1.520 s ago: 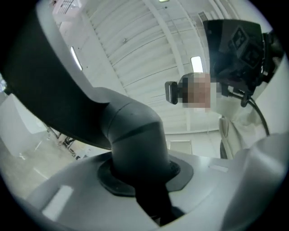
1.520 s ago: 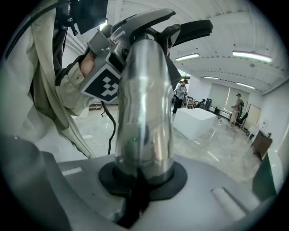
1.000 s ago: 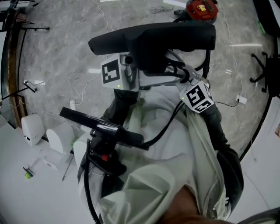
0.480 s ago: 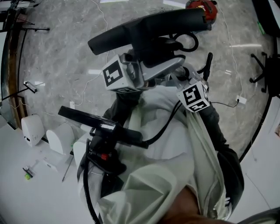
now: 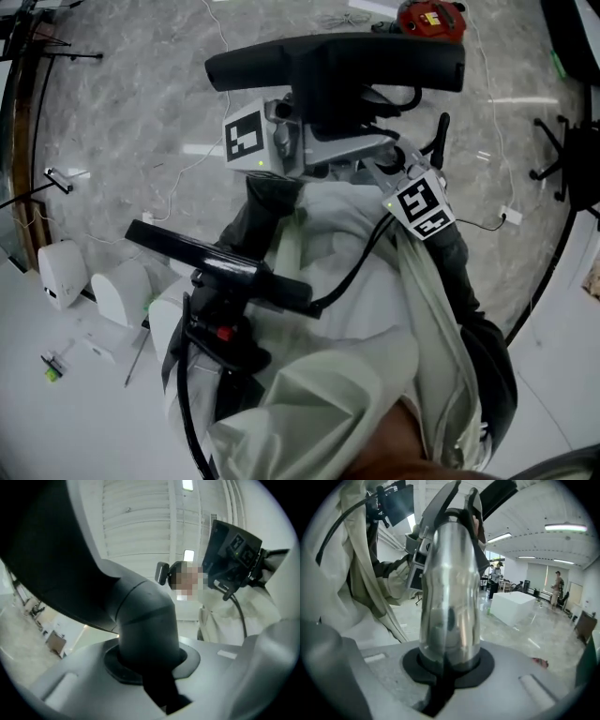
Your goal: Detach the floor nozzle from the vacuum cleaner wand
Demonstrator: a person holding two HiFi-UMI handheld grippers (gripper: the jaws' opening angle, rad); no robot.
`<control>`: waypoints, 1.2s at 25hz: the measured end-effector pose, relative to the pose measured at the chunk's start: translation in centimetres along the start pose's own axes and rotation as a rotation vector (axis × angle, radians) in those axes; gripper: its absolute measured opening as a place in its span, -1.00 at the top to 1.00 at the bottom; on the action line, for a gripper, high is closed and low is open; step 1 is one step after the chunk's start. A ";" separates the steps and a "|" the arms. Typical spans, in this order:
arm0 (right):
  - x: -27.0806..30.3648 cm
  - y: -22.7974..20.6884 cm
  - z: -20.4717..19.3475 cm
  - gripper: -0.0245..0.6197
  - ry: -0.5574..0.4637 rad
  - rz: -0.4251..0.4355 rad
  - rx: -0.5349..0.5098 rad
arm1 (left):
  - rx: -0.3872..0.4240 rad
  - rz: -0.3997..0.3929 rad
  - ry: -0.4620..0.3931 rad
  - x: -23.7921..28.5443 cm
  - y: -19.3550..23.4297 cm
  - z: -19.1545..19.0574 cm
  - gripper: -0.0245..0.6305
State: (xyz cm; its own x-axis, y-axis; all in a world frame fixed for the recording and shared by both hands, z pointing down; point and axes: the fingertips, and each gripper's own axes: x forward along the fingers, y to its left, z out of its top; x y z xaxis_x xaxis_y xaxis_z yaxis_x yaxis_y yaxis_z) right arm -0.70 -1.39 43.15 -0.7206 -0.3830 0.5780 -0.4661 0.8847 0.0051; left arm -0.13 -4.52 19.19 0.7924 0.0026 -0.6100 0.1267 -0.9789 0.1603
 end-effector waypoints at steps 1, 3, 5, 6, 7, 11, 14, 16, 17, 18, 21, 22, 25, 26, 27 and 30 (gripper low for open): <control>0.0 -0.2 0.0 0.80 0.011 -0.020 0.005 | 0.010 0.062 -0.014 0.0 0.6 0.2 0.66; -0.1 -0.6 0.0 0.80 0.037 -0.051 0.005 | 0.030 0.156 -0.026 -0.3 1.6 0.6 0.66; -0.1 -0.9 0.0 0.80 0.048 -0.067 0.006 | 0.039 0.214 -0.022 -0.5 2.2 0.7 0.66; 0.0 -0.9 0.0 0.80 0.045 -0.067 0.007 | 0.042 0.232 -0.018 -0.5 2.3 0.7 0.66; 0.0 -0.9 0.0 0.80 0.044 -0.067 0.008 | 0.045 0.247 -0.014 -0.5 2.4 0.7 0.66; 0.2 -1.2 0.2 0.80 0.059 -0.074 0.009 | 0.052 0.347 -0.005 -1.0 3.4 0.8 0.66; 0.4 -1.5 0.5 0.80 0.063 -0.098 0.018 | 0.042 0.439 0.000 -1.6 4.5 0.9 0.66; 0.5 -1.4 0.5 0.80 0.062 -0.100 0.012 | 0.036 0.424 0.002 -1.6 4.4 0.8 0.63; 0.6 -1.2 0.4 0.80 0.058 -0.089 0.003 | 0.037 0.389 0.001 -1.5 4.0 0.8 0.63; 0.6 -1.0 0.4 0.80 0.052 -0.070 -0.010 | 0.040 0.340 -0.001 -1.3 3.4 0.7 0.63; 0.4 -0.3 0.3 0.80 0.047 0.001 -0.059 | 0.043 0.178 -0.002 -0.7 1.3 0.8 0.64; 0.3 -0.1 0.3 0.79 0.043 0.029 -0.071 | 0.037 0.138 0.005 -0.5 0.8 0.7 0.65; 0.2 0.8 0.6 0.78 0.002 0.117 -0.079 | 0.012 0.066 0.037 -0.6 -0.2 0.1 0.66; 0.1 1.0 0.5 0.78 -0.008 0.141 -0.079 | 0.004 0.042 0.046 -0.6 -0.4 0.0 0.66; 0.1 1.2 0.5 0.78 -0.013 0.161 -0.080 | -0.003 0.010 0.054 -0.7 -0.7 -0.2 0.66; -0.1 2.2 -0.1 0.77 -0.006 0.239 -0.093 | -0.026 -0.154 0.081 -0.9 -2.5 -0.9 0.66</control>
State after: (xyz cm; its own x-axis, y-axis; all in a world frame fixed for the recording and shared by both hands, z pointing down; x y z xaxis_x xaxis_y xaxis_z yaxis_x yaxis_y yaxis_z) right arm -1.62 0.66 43.20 -0.8080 -0.1615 0.5666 -0.2331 0.9709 -0.0556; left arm -0.66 -1.90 20.04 0.8079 0.1697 -0.5644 0.2649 -0.9600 0.0905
